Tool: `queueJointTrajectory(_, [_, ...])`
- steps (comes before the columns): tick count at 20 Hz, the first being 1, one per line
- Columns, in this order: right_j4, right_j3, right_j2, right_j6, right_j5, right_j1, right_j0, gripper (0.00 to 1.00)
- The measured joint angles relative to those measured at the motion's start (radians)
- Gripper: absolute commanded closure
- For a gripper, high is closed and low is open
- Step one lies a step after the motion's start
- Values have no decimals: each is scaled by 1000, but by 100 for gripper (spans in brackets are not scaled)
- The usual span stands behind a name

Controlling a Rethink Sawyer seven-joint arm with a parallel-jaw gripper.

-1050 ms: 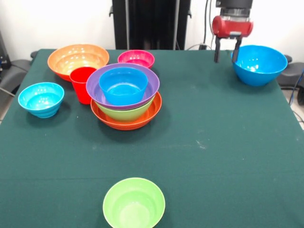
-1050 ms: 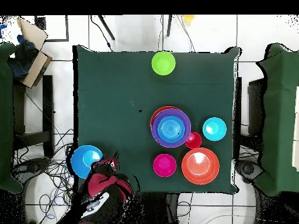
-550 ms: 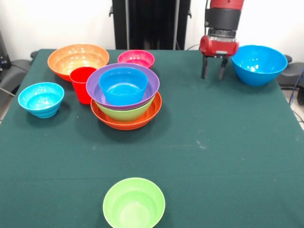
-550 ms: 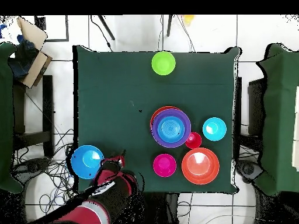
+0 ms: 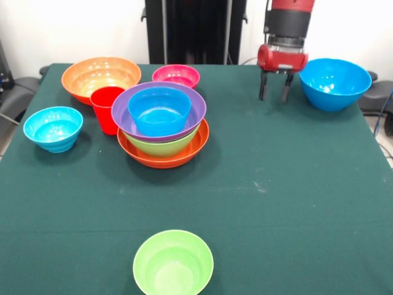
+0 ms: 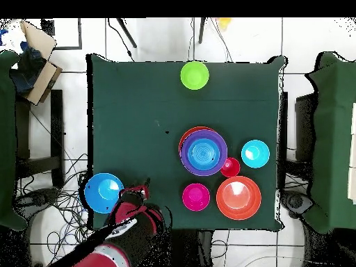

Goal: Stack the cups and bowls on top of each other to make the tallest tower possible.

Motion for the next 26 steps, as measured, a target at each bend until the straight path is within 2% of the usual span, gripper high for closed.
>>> queueJointTrajectory(3, [-9, 25, 6, 0, 43, -82, -18, 0])
queueJointTrajectory(5, [-15, 54, 11, 0, 120, -193, -50, 0])
queueJointTrajectory(6, [-15, 61, 13, 0, 144, -226, -59, 0])
queueJointTrajectory(12, [-16, 76, 22, 0, 260, -367, -86, 0])
queueJointTrajectory(16, [-15, 76, 18, 0, 268, -386, -65, 0])
queueJointTrajectory(22, [21, 76, -9, 0, 268, -348, 63, 0])
queueJointTrajectory(26, [69, 76, -18, 6, 268, -306, 160, 0])
